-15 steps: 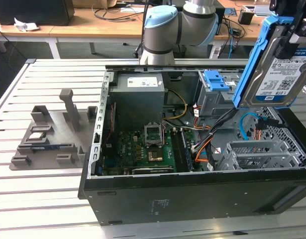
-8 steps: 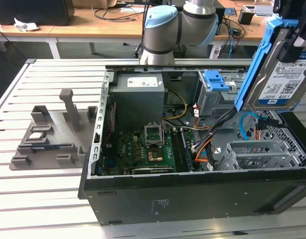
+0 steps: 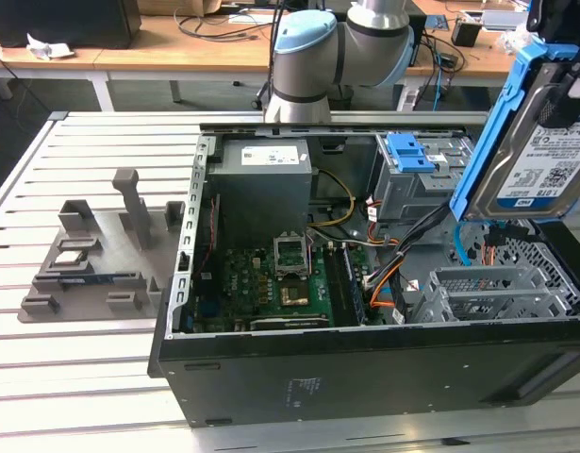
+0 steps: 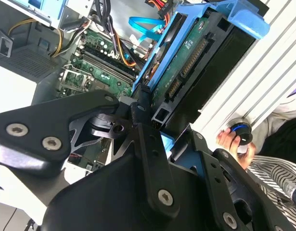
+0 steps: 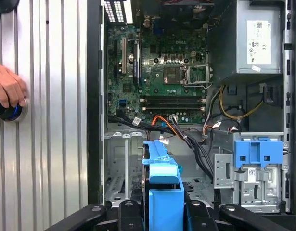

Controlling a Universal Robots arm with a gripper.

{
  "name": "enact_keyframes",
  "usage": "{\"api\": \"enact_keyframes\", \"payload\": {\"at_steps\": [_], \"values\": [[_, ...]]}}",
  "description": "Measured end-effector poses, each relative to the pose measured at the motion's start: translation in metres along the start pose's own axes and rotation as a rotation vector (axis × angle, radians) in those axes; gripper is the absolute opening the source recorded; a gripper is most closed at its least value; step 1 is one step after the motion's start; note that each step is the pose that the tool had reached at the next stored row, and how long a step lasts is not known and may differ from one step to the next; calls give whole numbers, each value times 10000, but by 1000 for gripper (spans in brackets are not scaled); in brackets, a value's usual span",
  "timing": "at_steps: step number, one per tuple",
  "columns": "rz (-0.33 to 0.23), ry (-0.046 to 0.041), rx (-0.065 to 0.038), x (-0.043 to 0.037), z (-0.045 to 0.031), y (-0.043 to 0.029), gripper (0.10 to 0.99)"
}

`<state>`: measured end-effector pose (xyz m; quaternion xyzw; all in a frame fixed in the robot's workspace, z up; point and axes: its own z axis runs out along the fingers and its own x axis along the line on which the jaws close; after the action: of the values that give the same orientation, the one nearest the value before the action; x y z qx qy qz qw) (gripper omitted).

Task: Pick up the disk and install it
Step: 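Pick up the disk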

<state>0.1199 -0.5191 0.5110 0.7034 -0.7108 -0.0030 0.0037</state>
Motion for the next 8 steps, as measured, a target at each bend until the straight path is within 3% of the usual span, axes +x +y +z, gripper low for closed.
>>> {"api": "enact_keyframes", "payload": {"at_steps": [4,8], "values": [[0,3,0,45,3,-3,365],[0,4,0,60,54,-13,365]]}}
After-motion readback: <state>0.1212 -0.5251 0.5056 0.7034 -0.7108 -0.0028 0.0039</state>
